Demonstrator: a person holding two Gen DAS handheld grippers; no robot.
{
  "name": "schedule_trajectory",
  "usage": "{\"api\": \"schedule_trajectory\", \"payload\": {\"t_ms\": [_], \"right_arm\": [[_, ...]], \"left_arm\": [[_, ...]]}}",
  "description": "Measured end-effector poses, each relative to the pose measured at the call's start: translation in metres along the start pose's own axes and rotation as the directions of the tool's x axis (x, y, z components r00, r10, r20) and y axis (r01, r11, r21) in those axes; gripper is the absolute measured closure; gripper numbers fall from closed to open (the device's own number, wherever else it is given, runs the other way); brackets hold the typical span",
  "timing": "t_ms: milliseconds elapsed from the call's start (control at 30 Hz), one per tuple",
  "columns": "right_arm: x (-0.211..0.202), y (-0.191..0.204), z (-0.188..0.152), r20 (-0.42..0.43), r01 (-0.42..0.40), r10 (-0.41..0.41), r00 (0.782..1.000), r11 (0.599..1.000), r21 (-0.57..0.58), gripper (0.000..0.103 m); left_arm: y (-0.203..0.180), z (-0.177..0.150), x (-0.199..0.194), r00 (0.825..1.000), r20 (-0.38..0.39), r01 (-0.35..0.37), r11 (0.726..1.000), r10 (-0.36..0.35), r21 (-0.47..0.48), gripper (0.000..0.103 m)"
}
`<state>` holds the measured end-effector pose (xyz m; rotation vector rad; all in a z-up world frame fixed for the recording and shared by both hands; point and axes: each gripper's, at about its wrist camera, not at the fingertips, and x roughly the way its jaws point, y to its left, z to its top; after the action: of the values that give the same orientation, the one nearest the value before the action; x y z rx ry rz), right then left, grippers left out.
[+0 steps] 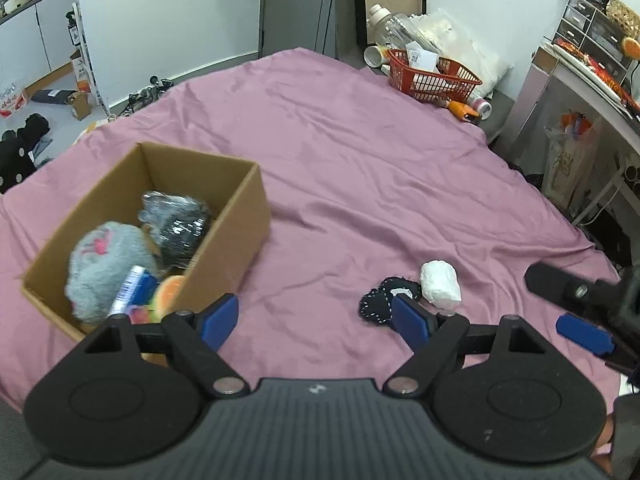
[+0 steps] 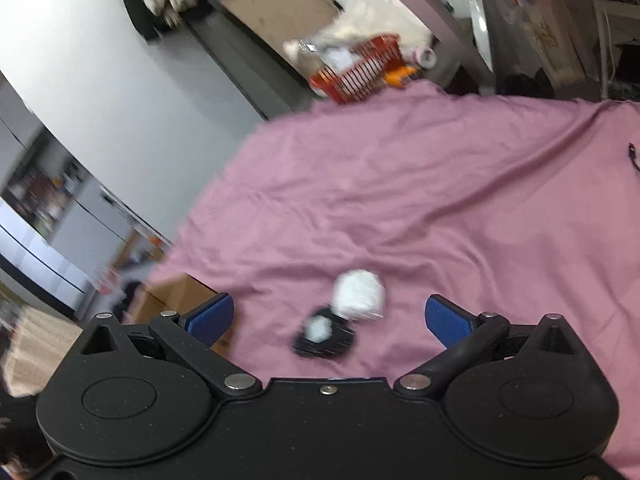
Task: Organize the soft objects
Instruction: 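Grasp the black plush with the left gripper while the right gripper grasps the white wrapped item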
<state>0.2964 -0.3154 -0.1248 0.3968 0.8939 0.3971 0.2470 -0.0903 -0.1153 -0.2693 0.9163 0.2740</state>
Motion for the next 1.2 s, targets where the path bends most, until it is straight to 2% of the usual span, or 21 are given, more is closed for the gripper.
{"api": "schedule_trajectory", "payload": {"t_ms": [333,567,867,900,933,967,1033,1100,1200], "right_arm": [[0.014,-0.028,0.010,-0.026,0.004,-0.002,1.000,0.998,0.067,0.001],[0.028,-0.044,0.012,-0.052,-0.002,0.009,0.999,0.991,0.137,0.014],[0.061,-0.040,0.013,-0.107,-0.022,0.041,0.993,0.985,0.174,0.019],[0.066,-0.040,0.013,-0.117,-0.022,0.044,0.992,0.983,0.182,0.021],[0.070,-0.040,0.012,-0.125,-0.022,0.046,0.991,0.982,0.190,0.022],[0.073,-0.041,0.011,-0.133,-0.019,0.047,0.990,0.979,0.202,0.025],[0.077,-0.042,0.009,-0.142,-0.016,0.048,0.989,0.975,0.221,0.028],[0.082,-0.040,0.010,-0.146,-0.013,0.048,0.988,0.973,0.230,0.029],[0.087,-0.032,0.011,-0.143,-0.016,0.048,0.989,0.976,0.216,0.029]], "left_arm": [[-0.019,-0.022,0.055,0.998,-0.037,0.041,0.998,-0.042,-0.045,0.021],[-0.035,-0.030,0.079,0.994,-0.072,0.077,0.995,-0.081,-0.067,0.024],[-0.046,-0.020,0.104,0.993,-0.081,0.078,0.993,-0.085,-0.085,0.024],[-0.047,-0.019,0.108,0.992,-0.090,0.081,0.993,-0.088,-0.084,0.027],[-0.047,-0.019,0.112,0.991,-0.098,0.083,0.993,-0.092,-0.087,0.039],[-0.047,-0.018,0.116,0.989,-0.114,0.086,0.991,-0.097,-0.098,0.045],[-0.044,-0.015,0.119,0.989,-0.126,0.058,0.992,-0.073,-0.116,0.065],[-0.042,-0.011,0.120,0.987,-0.136,0.066,0.990,-0.083,-0.122,0.073],[-0.039,-0.006,0.119,0.983,-0.156,0.079,0.990,-0.097,-0.121,0.076]]}}
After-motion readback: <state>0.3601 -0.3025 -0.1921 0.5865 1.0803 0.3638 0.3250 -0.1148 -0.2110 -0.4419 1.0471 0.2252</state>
